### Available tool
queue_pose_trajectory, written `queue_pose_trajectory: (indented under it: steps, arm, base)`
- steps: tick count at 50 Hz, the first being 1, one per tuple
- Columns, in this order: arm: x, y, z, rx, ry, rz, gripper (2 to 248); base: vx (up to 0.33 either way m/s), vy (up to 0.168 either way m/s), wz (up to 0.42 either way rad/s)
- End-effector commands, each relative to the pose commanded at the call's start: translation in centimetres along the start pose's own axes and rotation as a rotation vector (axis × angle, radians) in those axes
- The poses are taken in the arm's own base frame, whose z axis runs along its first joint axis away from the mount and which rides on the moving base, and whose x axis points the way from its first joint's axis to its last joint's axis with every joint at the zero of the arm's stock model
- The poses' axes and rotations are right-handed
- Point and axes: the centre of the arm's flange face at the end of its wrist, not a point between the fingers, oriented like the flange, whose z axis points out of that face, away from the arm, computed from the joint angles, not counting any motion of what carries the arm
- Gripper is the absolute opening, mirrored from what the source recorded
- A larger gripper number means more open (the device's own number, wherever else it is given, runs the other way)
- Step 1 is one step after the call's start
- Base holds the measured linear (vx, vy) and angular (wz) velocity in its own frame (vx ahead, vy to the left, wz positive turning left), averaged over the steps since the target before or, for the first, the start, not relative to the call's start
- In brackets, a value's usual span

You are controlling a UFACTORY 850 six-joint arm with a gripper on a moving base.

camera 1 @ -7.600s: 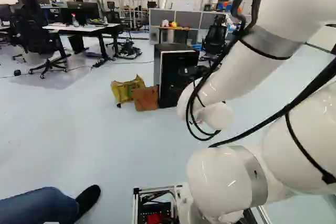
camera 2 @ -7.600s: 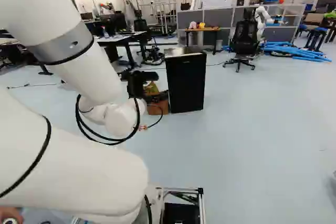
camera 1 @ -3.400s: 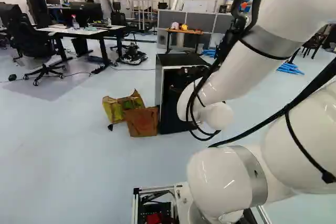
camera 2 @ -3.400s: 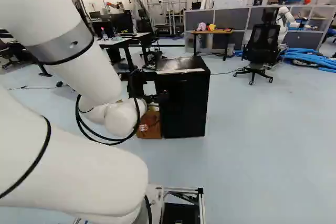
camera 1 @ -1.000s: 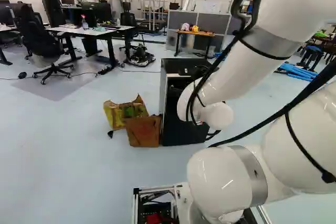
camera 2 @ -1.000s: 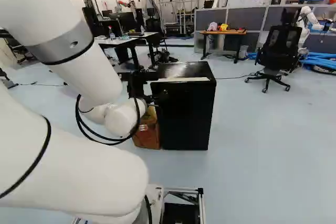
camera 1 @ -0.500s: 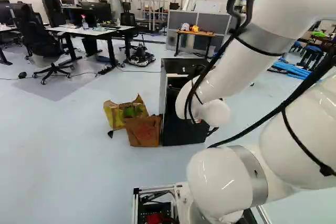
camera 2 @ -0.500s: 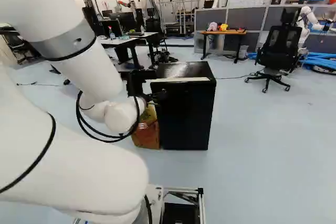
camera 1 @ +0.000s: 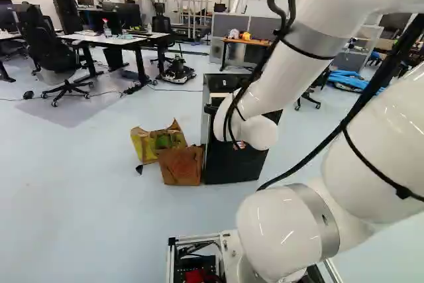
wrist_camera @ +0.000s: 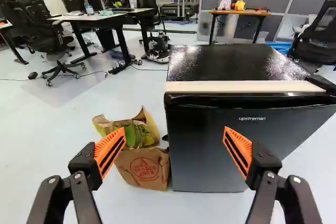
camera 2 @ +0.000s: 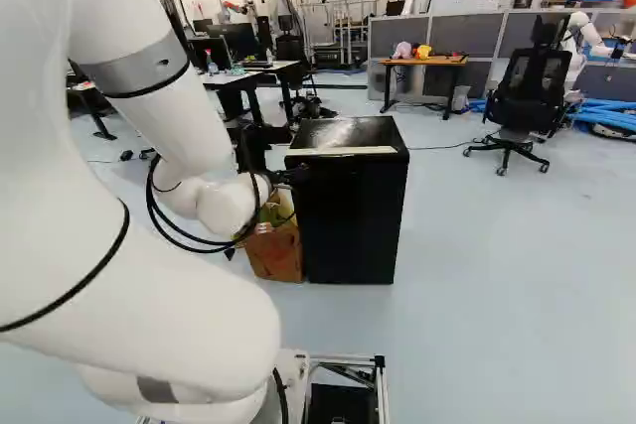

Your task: Grab a drink from the fridge

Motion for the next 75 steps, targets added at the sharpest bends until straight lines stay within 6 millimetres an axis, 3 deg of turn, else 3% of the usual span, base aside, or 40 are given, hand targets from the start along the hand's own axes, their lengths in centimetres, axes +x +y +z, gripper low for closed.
queue_pose_trajectory:
  steps: [20,75]
  arm:
    - [0.4,-1.4,2.0,-0.036,-0.006,0.053,247]
    - [-2.1,-4.0,7.5,-0.170,0.016,0.119,247]
  base:
    - [0.000,0.000,0.000]
    - [0.000,0.000,0.000]
